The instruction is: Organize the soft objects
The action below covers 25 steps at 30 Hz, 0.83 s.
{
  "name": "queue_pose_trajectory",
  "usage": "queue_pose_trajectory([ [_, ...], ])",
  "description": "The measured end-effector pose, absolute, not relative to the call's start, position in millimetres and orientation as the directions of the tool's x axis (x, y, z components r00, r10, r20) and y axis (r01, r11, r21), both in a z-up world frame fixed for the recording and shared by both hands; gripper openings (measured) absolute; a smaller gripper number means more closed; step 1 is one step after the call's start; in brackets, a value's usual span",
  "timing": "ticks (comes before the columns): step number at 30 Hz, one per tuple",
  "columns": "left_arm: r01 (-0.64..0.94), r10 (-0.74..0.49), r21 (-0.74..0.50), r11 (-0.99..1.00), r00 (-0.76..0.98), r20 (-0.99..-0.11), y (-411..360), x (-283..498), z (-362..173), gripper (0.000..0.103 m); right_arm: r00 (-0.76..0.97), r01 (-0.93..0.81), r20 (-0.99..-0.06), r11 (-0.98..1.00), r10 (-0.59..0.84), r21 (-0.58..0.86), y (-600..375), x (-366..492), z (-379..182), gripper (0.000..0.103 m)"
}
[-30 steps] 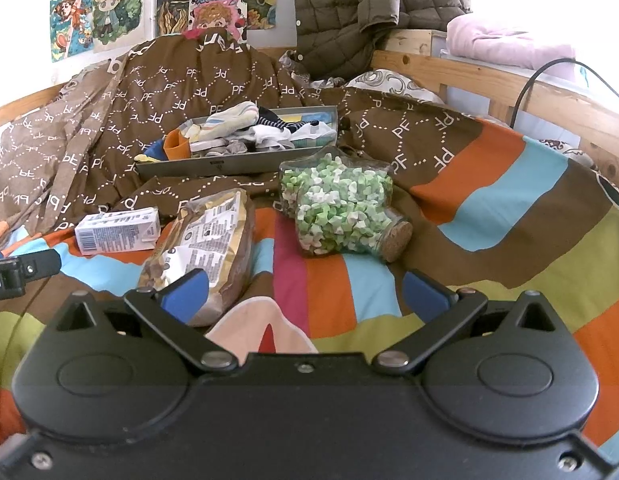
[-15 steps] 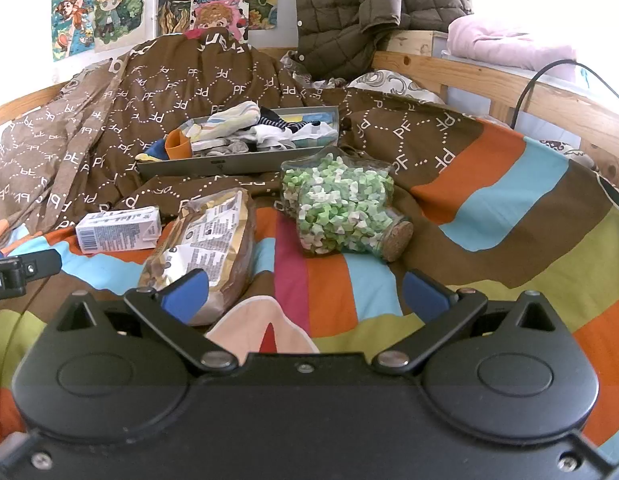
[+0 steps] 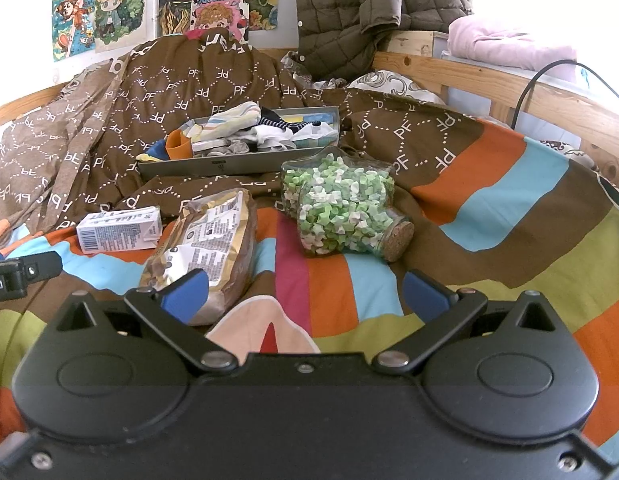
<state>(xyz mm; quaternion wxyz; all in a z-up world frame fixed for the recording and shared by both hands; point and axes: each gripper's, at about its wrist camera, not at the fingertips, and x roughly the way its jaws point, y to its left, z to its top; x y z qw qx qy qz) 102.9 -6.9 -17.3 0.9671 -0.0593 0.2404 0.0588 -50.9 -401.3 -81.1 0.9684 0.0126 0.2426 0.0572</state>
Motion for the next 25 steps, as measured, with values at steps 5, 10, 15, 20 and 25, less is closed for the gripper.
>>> queue_pose_trajectory([
  [5,-0.146,0.086,-0.104,0.984,0.892,-0.445,-5.9,97.3,-14.2,0.102,0.875,-0.105,-0.469,0.993,0.117,0.052,-401.4,-51.3,-81.2,0.102],
  [10,-0.14,0.076,-0.11,0.984,0.889,-0.452,-8.1,97.8,-11.8,0.102,0.876,-0.107,-0.469,0.993,0.117,0.048,-400.4,-51.3,-81.4,0.102],
  [15,-0.131,0.074,-0.094,0.987,0.886,-0.457,-10.7,97.0,-12.5,0.102,0.875,-0.112,-0.47,0.993,0.119,0.043,-399.4,-50.8,-82.3,0.102],
  [20,-0.131,0.081,-0.08,0.988,0.889,-0.452,-12.1,97.1,-12.3,0.102,0.875,-0.115,-0.47,0.993,0.121,0.041,-399.9,-50.3,-83.2,0.102],
  [25,-0.117,0.069,-0.083,0.99,0.898,-0.435,-12.2,95.0,-10.9,0.102,0.873,-0.117,-0.472,0.992,0.123,0.043,-400.1,-49.9,-85.2,0.102],
])
